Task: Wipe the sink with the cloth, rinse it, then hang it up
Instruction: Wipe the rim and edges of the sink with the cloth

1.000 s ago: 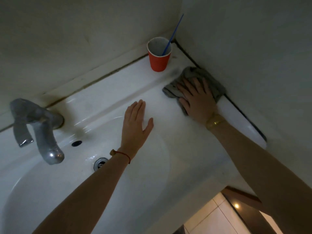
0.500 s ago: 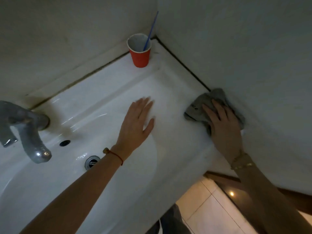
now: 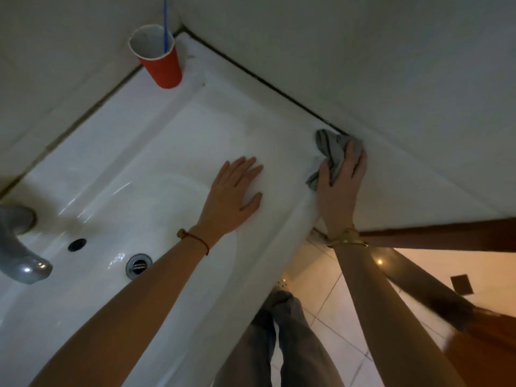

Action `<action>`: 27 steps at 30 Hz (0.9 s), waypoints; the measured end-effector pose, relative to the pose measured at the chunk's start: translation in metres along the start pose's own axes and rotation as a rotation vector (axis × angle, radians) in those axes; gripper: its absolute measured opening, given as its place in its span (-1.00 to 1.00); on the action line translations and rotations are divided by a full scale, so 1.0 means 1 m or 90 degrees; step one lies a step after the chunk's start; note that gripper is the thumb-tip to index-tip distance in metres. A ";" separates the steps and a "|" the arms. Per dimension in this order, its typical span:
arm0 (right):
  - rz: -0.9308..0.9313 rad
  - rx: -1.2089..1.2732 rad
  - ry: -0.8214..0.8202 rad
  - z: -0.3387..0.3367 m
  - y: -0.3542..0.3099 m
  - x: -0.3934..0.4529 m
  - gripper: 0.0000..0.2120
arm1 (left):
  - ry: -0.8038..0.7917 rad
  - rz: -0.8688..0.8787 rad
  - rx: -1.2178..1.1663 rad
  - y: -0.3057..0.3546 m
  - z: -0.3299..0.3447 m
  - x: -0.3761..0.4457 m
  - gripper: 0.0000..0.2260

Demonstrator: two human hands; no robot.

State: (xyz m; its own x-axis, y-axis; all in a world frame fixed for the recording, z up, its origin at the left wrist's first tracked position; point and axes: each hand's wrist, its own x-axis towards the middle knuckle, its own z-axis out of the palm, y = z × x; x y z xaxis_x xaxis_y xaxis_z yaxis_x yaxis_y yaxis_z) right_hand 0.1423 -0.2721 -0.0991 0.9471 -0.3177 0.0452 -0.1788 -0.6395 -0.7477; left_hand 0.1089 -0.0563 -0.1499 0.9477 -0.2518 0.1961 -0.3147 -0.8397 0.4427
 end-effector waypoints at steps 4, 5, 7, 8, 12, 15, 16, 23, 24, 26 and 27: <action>0.018 0.068 -0.082 -0.004 -0.006 -0.062 -0.39 | 0.023 0.001 0.003 0.001 0.003 0.001 -0.53; 0.001 0.053 -0.102 -0.008 -0.009 -0.085 -0.41 | 0.023 0.002 0.006 0.000 0.004 0.000 -0.52; -0.035 0.035 -0.134 -0.010 -0.009 -0.105 -0.43 | 0.021 0.002 0.011 -0.001 0.004 -0.001 -0.52; -0.030 0.046 -0.134 -0.008 -0.009 -0.096 -0.44 | 0.024 0.003 0.013 -0.001 0.004 -0.001 -0.52; 0.065 0.026 -0.036 0.006 -0.014 -0.030 -0.44 | 0.035 0.005 0.016 0.000 0.004 -0.001 -0.53; 0.077 0.102 0.022 0.007 -0.019 -0.048 -0.47 | 0.027 -0.001 0.012 0.000 0.004 -0.001 -0.52; 0.075 0.143 0.016 0.006 -0.019 -0.066 -0.45 | 0.026 -0.002 0.012 0.000 0.004 -0.001 -0.52; 0.095 0.153 -0.064 -0.001 -0.007 -0.054 -0.25 | 0.035 0.005 0.013 -0.002 0.006 -0.001 -0.53; 0.105 0.152 -0.047 -0.001 -0.011 -0.041 -0.26 | 0.035 0.003 0.013 -0.002 0.006 -0.002 -0.53; 0.119 0.143 -0.006 0.003 -0.014 -0.035 -0.31 | 0.033 0.001 0.013 -0.002 0.005 -0.002 -0.53; 0.125 0.148 0.004 0.007 -0.013 -0.043 -0.33 | 0.034 0.001 0.011 -0.001 0.005 -0.002 -0.53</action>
State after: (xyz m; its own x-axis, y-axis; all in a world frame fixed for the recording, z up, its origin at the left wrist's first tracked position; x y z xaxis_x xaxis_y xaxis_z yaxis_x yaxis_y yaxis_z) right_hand 0.1057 -0.2456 -0.0957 0.8988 -0.4240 -0.1113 -0.2917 -0.3890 -0.8738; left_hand 0.1078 -0.0573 -0.1549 0.9427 -0.2278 0.2438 -0.3153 -0.8473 0.4274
